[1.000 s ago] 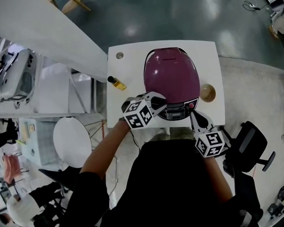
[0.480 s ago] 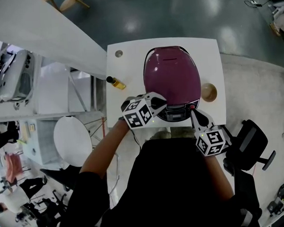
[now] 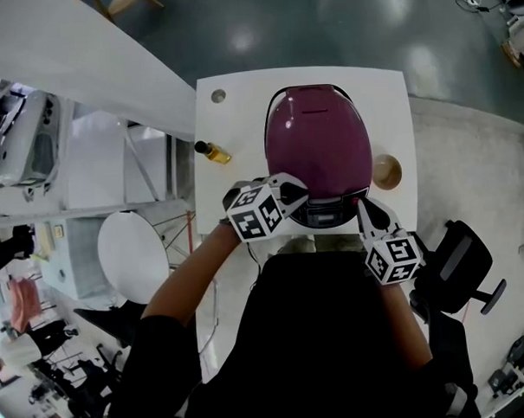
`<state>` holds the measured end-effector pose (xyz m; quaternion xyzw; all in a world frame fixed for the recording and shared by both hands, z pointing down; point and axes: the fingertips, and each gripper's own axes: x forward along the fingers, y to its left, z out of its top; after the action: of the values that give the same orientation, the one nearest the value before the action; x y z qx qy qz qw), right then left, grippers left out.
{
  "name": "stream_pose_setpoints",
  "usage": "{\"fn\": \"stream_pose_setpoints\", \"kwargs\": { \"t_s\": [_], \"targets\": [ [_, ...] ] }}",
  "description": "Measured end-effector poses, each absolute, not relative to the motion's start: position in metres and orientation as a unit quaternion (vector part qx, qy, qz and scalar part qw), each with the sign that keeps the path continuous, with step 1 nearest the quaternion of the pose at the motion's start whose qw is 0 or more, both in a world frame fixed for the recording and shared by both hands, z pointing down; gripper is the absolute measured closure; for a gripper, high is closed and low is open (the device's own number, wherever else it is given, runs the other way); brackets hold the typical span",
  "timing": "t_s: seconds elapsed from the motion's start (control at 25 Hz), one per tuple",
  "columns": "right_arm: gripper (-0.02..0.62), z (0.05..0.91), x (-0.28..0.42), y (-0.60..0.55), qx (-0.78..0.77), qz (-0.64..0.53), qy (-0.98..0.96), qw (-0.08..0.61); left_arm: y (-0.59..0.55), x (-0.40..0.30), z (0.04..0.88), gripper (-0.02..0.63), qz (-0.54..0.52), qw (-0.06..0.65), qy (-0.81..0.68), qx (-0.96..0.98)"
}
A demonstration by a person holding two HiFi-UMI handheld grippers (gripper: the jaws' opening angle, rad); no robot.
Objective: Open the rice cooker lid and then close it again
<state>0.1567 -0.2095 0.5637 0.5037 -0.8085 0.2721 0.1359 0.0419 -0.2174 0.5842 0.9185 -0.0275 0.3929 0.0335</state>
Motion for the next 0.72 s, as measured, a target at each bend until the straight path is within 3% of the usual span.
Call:
{"fn": "stream_pose_setpoints", "kwargs": {
  "t_s": [0.72],
  "targets": [
    [0.595, 0.575, 0.155, -0.238, 0.483, 0.274, -0.817, 0.155, -0.217, 0.043, 0.588, 0.603, 0.393, 0.025, -0.042, 0.918]
  ]
}}
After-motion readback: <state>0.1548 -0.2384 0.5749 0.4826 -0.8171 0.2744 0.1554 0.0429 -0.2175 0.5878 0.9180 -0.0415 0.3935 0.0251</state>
